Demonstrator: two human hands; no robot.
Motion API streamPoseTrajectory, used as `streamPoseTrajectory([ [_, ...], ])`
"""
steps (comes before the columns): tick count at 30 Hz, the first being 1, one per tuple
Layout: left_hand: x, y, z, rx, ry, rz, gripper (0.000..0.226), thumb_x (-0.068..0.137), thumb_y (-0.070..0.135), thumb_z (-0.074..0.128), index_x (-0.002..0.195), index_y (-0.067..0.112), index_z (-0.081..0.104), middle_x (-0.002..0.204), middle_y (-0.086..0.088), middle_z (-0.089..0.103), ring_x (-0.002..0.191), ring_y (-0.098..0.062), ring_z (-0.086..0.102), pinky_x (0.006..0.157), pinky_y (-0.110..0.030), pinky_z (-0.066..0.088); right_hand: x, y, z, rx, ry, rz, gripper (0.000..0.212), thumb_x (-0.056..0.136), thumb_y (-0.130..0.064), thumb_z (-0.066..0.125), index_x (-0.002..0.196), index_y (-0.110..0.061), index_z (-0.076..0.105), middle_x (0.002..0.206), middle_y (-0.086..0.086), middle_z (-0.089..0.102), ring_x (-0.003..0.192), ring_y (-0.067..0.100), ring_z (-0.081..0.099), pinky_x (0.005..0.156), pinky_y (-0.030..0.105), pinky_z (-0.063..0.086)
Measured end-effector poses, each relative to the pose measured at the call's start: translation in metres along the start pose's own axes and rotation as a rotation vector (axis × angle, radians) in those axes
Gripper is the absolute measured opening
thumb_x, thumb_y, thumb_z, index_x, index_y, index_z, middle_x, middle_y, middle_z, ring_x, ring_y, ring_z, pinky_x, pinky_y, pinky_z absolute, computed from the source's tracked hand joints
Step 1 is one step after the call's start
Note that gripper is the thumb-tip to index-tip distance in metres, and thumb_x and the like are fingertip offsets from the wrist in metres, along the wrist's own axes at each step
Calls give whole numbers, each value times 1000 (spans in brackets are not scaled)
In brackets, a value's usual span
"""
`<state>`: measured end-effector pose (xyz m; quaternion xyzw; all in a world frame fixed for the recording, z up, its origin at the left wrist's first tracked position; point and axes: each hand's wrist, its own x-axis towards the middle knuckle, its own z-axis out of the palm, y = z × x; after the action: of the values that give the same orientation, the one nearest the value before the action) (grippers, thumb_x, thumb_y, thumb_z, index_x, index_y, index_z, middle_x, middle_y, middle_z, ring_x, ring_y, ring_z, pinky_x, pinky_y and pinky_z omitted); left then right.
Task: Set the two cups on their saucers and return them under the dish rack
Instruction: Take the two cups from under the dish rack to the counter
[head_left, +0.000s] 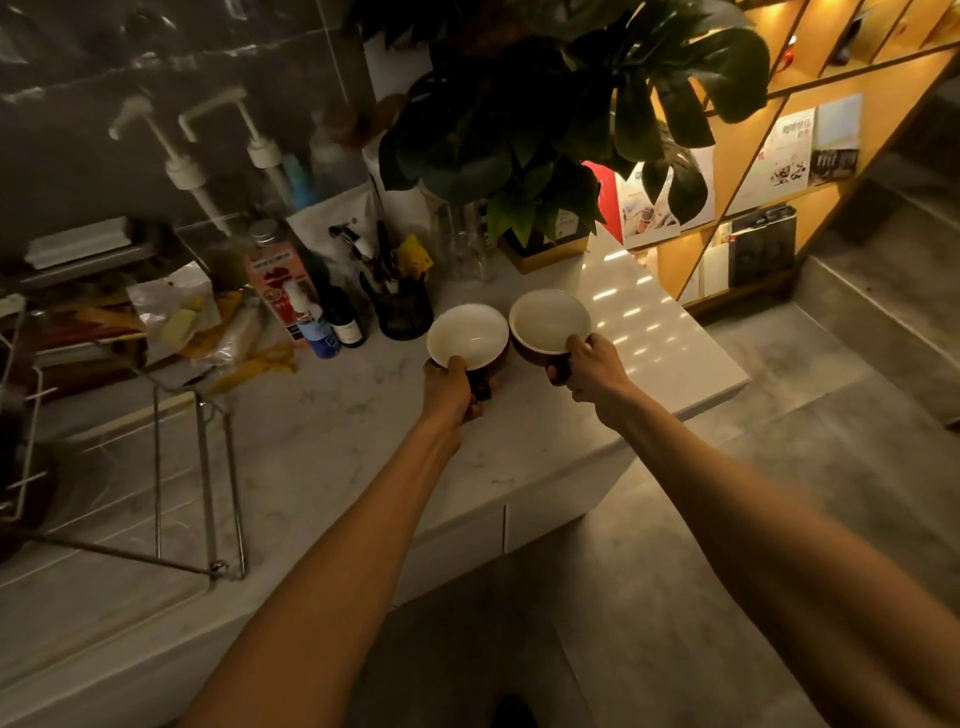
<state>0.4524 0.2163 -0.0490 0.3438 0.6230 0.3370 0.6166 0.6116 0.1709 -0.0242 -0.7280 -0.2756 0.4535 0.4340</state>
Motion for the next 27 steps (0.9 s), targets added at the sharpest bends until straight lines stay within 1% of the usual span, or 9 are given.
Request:
streamPoseTrajectory([
  [2,4,1,2,0,1,1,38,100,21,32,138,17,30,118,-25,64,62,-19,58,34,-16,38,5,0,1,14,-2,2,34,104,-24,34,131,-7,45,75,5,58,56,12,51,42,20,31],
  [7,10,6,8,-17,-2,-6,38,99,20,32,137,18,32,118,-26,65,57,-17,60,34,-16,36,14,-3,0,33,14,-7,32,105,-22,35,131,-6,46,74,4,55,52,11,44,48,24,32],
  [11,12,8,13,-23,-6,-17,37,100,19,31,138,16,31,118,-25,65,56,-16,60,33,-16,36,23,-3,0,40,-3,0,31,105,-22,36,130,-6,46,77,4,58,55,12,51,47,24,33],
  [14,14,8,15,-17,-5,-35,36,101,19,31,137,16,31,105,-23,67,54,-15,59,36,-17,36,27,-2,-1,38,-12,0,30,104,-22,37,130,-8,46,80,5,59,58,13,53,48,25,33],
  [18,17,8,16,-9,6,-38,36,101,19,31,137,16,31,105,-24,68,53,-15,60,37,-19,36,29,-1,-3,23,-27,3,24,105,-21,36,124,-10,45,77,5,56,56,11,48,47,24,31],
  [21,16,9,17,-12,-2,-38,35,101,19,32,137,16,30,106,-23,68,44,-10,60,37,-18,37,31,-1,-4,31,-28,9,20,105,-19,35,120,-12,44,74,5,52,53,11,45,47,23,29],
  [22,16,9,17,-12,-6,-37,35,101,19,32,136,16,30,106,-22,67,44,-10,61,38,-19,37,32,-1,-4,29,-29,8,18,105,-19,35,119,-12,44,74,4,52,53,11,44,47,23,29],
  [25,15,9,16,-23,-15,-37,36,100,17,34,136,18,30,88,-15,66,57,-17,61,38,-18,37,35,-2,-5,18,-38,11,17,105,-21,36,118,-13,44,77,4,53,55,10,46,48,22,30],
  [27,14,9,16,-19,-20,-39,36,100,16,35,135,19,29,81,-14,66,56,-17,59,40,-20,37,37,-1,-6,13,-48,20,21,105,-21,37,122,-12,44,79,5,55,58,11,49,48,22,31],
])
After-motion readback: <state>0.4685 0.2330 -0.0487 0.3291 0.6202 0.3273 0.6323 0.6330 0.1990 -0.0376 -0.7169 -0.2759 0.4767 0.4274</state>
